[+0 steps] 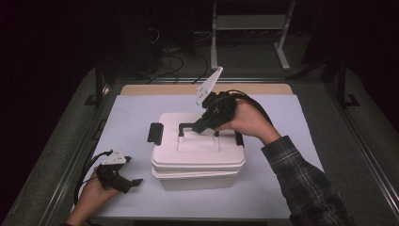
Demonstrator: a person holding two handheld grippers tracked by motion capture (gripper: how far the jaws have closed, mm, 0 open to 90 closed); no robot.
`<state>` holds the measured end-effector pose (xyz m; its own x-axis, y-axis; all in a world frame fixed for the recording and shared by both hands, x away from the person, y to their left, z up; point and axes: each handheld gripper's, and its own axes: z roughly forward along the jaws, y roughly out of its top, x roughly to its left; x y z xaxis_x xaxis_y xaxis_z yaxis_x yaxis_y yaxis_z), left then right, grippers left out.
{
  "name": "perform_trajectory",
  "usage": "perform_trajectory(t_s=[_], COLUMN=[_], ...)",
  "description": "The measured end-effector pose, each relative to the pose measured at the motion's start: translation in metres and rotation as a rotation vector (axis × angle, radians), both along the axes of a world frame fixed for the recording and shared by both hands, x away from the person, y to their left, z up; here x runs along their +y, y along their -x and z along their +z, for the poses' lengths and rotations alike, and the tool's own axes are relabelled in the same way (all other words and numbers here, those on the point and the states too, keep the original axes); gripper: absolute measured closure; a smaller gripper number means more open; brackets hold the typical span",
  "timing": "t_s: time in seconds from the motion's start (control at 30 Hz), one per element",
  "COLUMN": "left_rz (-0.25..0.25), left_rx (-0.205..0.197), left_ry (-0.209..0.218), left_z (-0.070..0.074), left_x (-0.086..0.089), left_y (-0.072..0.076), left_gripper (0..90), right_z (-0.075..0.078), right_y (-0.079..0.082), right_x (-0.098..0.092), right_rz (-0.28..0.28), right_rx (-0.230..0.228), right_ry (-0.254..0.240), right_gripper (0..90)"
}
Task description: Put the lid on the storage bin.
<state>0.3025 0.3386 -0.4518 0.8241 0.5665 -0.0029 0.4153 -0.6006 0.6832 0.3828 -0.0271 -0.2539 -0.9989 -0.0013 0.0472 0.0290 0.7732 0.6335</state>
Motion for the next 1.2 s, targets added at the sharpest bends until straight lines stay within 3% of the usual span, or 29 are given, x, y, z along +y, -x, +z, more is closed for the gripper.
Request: perform_trajectory(t_s=[0.2,0.47,0.6,0.83,1.03,1.2], left_rz=[0.000,0.000,0.000,0.000,0.000,0.001], left_rx=[-0.001,-0.001,-0.001,0.000,0.001,0.001], left_ry=[0.000,0.000,0.000,0.000,0.001,0.001], left_z=[0.000,0.000,0.000,0.000,0.000,0.000], left_x=[0.000,0.000,0.000,0.000,0.000,0.000], left_y=[0.000,0.000,0.000,0.000,0.000,0.000], left_gripper=[0.0,0.0,0.0,0.0,0.0,0.0], right_z=[-0.009,-0.019,-0.023,-0.020,-0.020,-0.025], right_y=[0.002,0.004,0.004,0.004,0.006,0.009], right_x=[0.008,0.016,0.017,0.006,-0.018,-0.043], right_rz=[0.033,0.048,0.042,-0.011,-0.120,-0.217], right_rx=[0.009,-0.010,-0.028,-0.032,-0.077,-0.108], right_ry=[0.007,0.046,0.043,0.007,-0.017,-0.028], right_gripper=[83.7,83.5,81.1,63.1,38.0,28.4])
